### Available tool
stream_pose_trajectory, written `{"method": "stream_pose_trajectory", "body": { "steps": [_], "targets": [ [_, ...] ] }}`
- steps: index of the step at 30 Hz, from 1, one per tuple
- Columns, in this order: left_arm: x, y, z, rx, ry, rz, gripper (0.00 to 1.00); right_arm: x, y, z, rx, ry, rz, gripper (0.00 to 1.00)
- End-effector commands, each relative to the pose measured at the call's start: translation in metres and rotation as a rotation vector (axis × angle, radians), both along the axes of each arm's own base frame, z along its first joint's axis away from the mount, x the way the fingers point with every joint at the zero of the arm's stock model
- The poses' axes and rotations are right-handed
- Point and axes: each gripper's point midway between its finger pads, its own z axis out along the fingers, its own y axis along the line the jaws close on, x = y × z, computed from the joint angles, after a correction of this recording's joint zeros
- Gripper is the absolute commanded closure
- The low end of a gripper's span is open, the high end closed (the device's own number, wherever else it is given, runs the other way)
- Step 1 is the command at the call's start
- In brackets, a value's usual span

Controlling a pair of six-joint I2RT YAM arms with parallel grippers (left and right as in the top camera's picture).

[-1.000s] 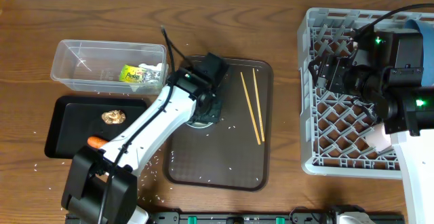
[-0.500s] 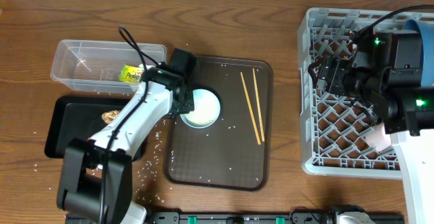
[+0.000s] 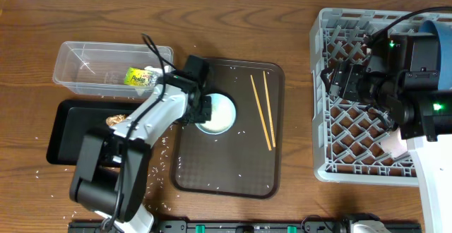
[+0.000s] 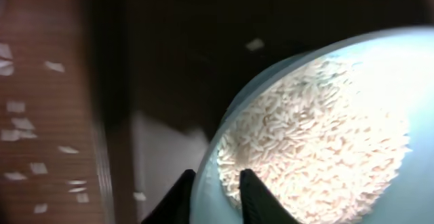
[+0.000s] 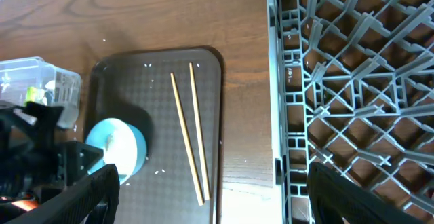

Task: Sort waste into correct bins and load items into the dishwasher rack
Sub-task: 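Lift the rice bowl and carry it left over the black tray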

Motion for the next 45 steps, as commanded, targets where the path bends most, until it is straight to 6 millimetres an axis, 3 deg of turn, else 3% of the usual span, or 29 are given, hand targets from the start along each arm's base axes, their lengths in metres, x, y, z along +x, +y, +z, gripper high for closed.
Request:
{"method": "stream_pose_trajectory", "body": {
  "steps": [1, 3, 5, 12, 14, 16, 18, 29, 33, 36, 40, 41, 42, 45],
  "targets": [
    [-0.02, -0.01, -0.01, -0.003, 0.06, -0.102, 0.87, 0.003, -0.006, 0.003, -0.005, -0.007, -0.014, 0.18],
    [-0.022, -0.007, -0.009, 0.018, 0.065, -0.101, 0.85, 0.003, -0.006, 0.003, -0.005, -0.009, -0.014, 0.18],
    [-0.021, -0.002, -0.007, 0.035, 0.056, -0.093, 0.77, 0.003, -0.007, 0.003, -0.009, -0.01, -0.018, 0.18],
    [0.003, 0.005, -0.004, 0.065, -0.042, -0.07, 0.77, 0.005, -0.011, 0.003, -0.025, -0.018, -0.03, 0.17],
    [0.01, 0.002, -0.003, 0.053, -0.07, -0.069, 0.78, 0.006, -0.011, 0.004, -0.025, -0.02, -0.03, 0.17],
    [0.013, 0.001, -0.003, 0.049, -0.08, -0.068, 0.88, 0.006, -0.011, 0.004, -0.025, -0.02, -0.03, 0.17],
    [0.012, 0.001, -0.005, 0.051, -0.074, -0.069, 0.93, 0.005, -0.011, 0.003, -0.025, -0.018, -0.03, 0.18],
    [-0.001, 0.006, -0.02, 0.061, -0.048, -0.071, 0.94, 0.006, -0.011, 0.004, -0.025, -0.021, -0.03, 0.17],
    [-0.001, 0.006, -0.02, 0.061, -0.048, -0.071, 0.92, 0.006, -0.011, 0.004, -0.024, -0.02, -0.03, 0.18],
    [-0.001, 0.006, -0.02, 0.061, -0.049, -0.071, 0.83, 0.005, -0.01, 0.004, -0.024, -0.02, -0.029, 0.18],
    [-0.001, 0.006, -0.021, 0.061, -0.048, -0.071, 0.83, 0.005, -0.01, 0.004, -0.024, -0.018, -0.03, 0.18],
    [-0.001, 0.006, -0.021, 0.061, -0.047, -0.071, 0.83, 0.005, -0.01, 0.004, -0.024, -0.019, -0.03, 0.18],
    [-0.001, 0.006, -0.021, 0.062, -0.047, -0.071, 0.93, 0.005, -0.01, 0.004, -0.024, -0.018, -0.03, 0.18],
    [-0.002, 0.007, -0.02, 0.063, -0.044, -0.071, 0.94, 0.005, -0.01, 0.003, -0.024, -0.018, -0.03, 0.18]
  ]
}}
